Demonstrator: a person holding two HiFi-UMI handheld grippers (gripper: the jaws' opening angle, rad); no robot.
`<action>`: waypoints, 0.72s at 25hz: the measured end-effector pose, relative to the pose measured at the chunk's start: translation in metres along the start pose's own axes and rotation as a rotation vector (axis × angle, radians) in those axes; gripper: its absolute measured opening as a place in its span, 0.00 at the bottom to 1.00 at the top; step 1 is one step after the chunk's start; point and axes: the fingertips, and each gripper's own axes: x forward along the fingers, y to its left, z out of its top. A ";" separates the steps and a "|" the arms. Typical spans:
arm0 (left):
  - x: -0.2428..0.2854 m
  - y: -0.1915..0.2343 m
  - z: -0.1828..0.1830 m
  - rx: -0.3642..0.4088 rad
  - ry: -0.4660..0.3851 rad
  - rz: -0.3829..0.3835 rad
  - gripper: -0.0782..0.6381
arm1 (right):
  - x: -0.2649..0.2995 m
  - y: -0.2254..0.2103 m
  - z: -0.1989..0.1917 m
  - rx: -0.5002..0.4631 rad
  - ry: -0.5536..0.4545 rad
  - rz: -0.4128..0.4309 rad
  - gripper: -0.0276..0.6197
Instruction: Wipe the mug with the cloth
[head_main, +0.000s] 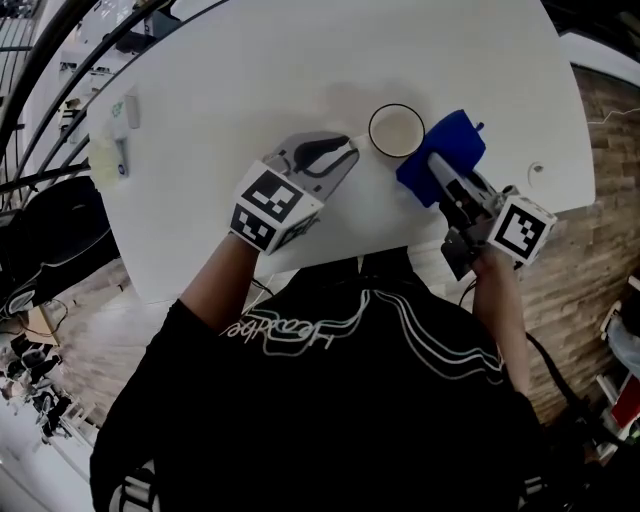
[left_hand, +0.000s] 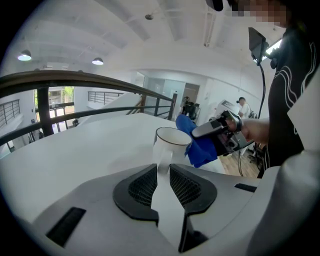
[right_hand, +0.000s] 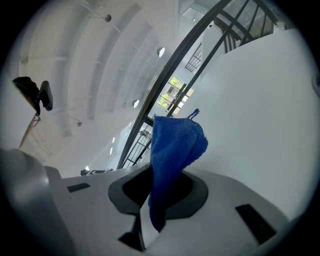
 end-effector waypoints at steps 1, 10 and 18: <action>0.000 0.001 0.001 0.002 0.002 0.012 0.23 | 0.001 -0.002 0.000 -0.005 0.013 -0.002 0.12; 0.001 0.007 0.003 -0.016 0.012 0.099 0.23 | 0.015 -0.027 -0.014 -0.134 0.242 -0.085 0.12; 0.008 0.010 0.010 0.014 0.032 0.187 0.23 | 0.009 -0.034 -0.012 -0.201 0.353 -0.054 0.12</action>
